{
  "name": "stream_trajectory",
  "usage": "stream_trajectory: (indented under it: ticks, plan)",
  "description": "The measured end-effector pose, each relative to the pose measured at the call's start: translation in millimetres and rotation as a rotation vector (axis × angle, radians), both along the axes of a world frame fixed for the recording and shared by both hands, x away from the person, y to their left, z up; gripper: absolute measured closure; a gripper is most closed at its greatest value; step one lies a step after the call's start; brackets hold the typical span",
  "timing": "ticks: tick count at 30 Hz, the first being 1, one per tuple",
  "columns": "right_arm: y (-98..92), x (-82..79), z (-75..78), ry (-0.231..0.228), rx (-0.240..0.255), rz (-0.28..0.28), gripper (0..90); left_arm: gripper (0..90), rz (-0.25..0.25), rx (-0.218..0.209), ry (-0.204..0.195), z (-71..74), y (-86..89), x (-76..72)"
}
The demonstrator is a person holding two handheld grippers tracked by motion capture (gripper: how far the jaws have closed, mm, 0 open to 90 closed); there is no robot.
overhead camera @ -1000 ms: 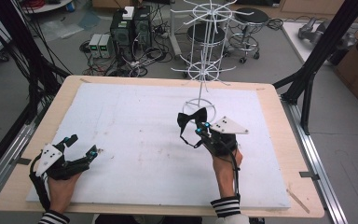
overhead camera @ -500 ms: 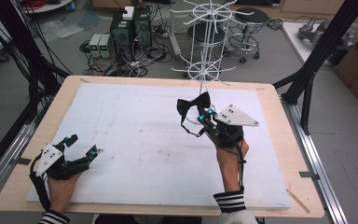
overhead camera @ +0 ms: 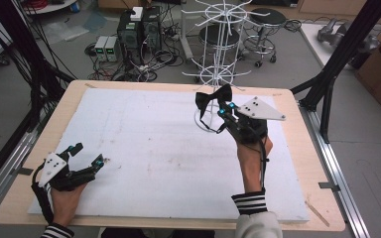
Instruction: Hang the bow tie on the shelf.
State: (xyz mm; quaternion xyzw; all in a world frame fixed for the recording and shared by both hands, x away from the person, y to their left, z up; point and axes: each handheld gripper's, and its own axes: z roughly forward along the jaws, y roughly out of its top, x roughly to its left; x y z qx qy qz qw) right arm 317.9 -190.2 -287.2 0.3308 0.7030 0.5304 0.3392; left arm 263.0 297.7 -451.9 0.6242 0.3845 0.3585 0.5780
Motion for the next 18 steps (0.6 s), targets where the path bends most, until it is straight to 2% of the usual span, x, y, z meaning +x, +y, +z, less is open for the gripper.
stream_trajectory:
  ticks: [5, 18]
  plan:
    - [-5.3, 7.7, 0.9, 0.012, -0.002, -0.016, 87.2, 15.7, 0.000, 0.001, 0.001, 0.1, -0.1, 0.0]
    - [-12.3, 35.7, -9.5, 0.056, 0.002, -0.042, 87.1, 15.7, 0.000, 0.003, 0.001, 0.1, -0.1, 0.0]
